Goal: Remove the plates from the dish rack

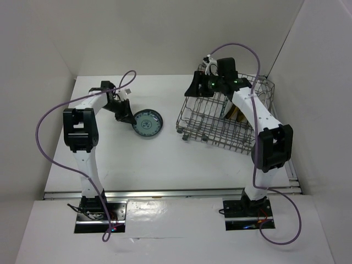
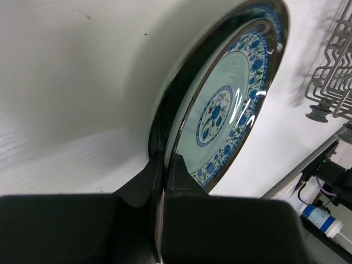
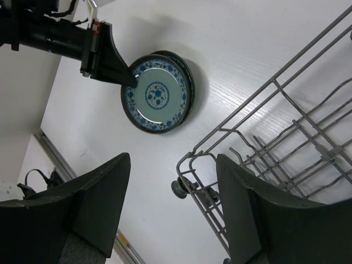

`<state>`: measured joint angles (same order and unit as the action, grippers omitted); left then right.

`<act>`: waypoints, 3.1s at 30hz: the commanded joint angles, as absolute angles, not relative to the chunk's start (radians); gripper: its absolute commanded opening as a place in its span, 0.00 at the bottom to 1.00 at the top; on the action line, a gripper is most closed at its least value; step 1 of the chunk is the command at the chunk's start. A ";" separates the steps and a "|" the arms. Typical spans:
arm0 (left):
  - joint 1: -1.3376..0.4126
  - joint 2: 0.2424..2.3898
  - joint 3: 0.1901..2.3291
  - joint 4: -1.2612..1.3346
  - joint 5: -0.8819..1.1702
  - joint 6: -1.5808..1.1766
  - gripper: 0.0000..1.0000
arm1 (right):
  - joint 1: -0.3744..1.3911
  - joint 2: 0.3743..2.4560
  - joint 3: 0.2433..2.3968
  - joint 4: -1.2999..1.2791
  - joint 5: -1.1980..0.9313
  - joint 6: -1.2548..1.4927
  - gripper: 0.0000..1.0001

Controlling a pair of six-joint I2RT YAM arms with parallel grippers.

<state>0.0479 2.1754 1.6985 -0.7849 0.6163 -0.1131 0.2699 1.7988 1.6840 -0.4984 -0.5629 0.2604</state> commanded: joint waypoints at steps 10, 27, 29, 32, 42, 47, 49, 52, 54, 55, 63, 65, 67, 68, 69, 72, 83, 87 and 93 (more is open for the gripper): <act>0.020 2.198 1.763 -0.796 0.532 -0.063 0.48 | 0.264 1.749 1.661 -0.522 -0.580 0.230 0.71; -0.034 2.106 1.772 -0.842 0.385 -0.041 0.82 | 0.216 1.605 1.344 -0.667 -0.198 0.302 0.65; -0.034 2.092 1.772 -0.851 0.385 -0.041 0.85 | 0.216 1.594 1.301 -0.667 -0.167 0.311 0.65; -0.034 2.074 1.781 -0.860 0.385 -0.051 0.90 | 0.207 1.594 1.243 -0.667 -0.138 0.311 0.60; -0.043 2.034 1.799 -0.888 0.403 -0.032 0.90 | 0.146 1.574 1.154 -0.716 -0.055 0.331 0.25; -0.043 2.025 1.790 -0.888 0.413 -0.032 0.90 | 0.086 1.565 1.097 -0.727 -0.043 0.331 0.22; -0.043 2.016 1.780 -0.888 0.413 -0.032 0.90 | 0.068 1.556 1.085 -0.736 -0.032 0.322 0.21; -0.043 2.016 1.779 -0.888 0.413 -0.032 0.90 | 0.040 1.546 1.074 -0.748 -0.006 0.322 0.19; -0.043 2.006 1.770 -0.888 0.413 -0.032 0.90 | 0.003 1.522 1.065 -0.749 0.018 0.336 0.19; -0.043 2.006 1.770 -0.888 0.413 -0.032 0.90 | -0.014 1.513 1.055 -0.749 0.028 0.350 0.20; -0.043 1.997 1.761 -0.879 0.413 -0.032 0.90 | -0.196 1.460 1.089 -0.730 0.000 0.361 0.28; -0.043 1.988 1.761 -0.879 0.413 -0.032 0.90 | -0.196 1.438 1.089 -0.701 -0.125 0.327 0.35; -0.043 1.988 1.761 -0.879 0.413 -0.032 0.90 | -0.181 1.419 1.117 -0.690 -0.149 0.308 0.55; -0.043 1.988 1.770 -0.879 0.413 -0.032 0.90 | -0.172 1.408 1.130 -0.699 -0.132 0.308 0.71; -0.043 1.988 1.770 -0.879 0.413 -0.032 0.90 | -0.172 1.408 1.172 -0.709 -0.118 0.308 0.72; -0.043 1.988 1.779 -0.879 0.413 -0.032 0.90 | -0.158 1.399 1.250 -0.730 -0.081 0.308 0.72; -0.043 1.979 1.790 -0.888 0.403 -0.023 0.90 | 0.048 1.695 1.664 -0.643 0.061 0.318 0.91; -0.043 1.957 1.781 -0.879 0.394 -0.023 0.90 | 0.048 1.854 1.804 -0.658 0.142 0.318 0.91; -0.043 1.948 1.770 -0.879 0.394 -0.023 0.90 | 0.069 1.993 1.882 -0.643 0.143 0.285 0.82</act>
<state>-0.0383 2.0052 1.7622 -0.8753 0.3893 -0.0483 0.0547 2.0003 1.8217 -0.6628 0.1040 0.3126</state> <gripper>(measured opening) 0.901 0.830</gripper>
